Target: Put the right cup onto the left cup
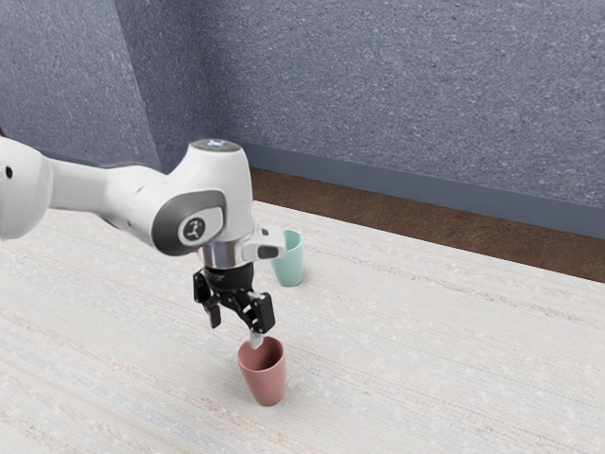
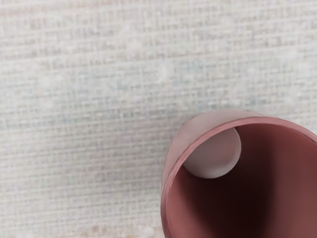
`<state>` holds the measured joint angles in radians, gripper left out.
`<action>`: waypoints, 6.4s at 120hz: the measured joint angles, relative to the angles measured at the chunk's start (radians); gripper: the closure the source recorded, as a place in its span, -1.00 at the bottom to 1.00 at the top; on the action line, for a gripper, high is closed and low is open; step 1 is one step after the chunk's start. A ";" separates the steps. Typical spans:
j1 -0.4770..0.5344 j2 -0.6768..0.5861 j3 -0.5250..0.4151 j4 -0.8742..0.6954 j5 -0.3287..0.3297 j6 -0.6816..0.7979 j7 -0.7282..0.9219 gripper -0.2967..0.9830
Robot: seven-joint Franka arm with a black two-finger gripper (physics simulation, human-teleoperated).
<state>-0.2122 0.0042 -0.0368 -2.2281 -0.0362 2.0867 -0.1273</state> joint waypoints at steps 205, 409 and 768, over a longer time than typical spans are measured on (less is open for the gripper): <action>-0.001 0.112 0.001 0.012 -0.008 0.089 -0.078 0.42; 0.052 0.310 0.060 0.770 0.021 -0.328 -0.071 0.69; 0.179 0.540 0.073 0.904 -0.002 -0.123 -0.065 0.69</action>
<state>-0.0336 0.5445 0.0360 -1.3242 -0.0379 1.9634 -0.1925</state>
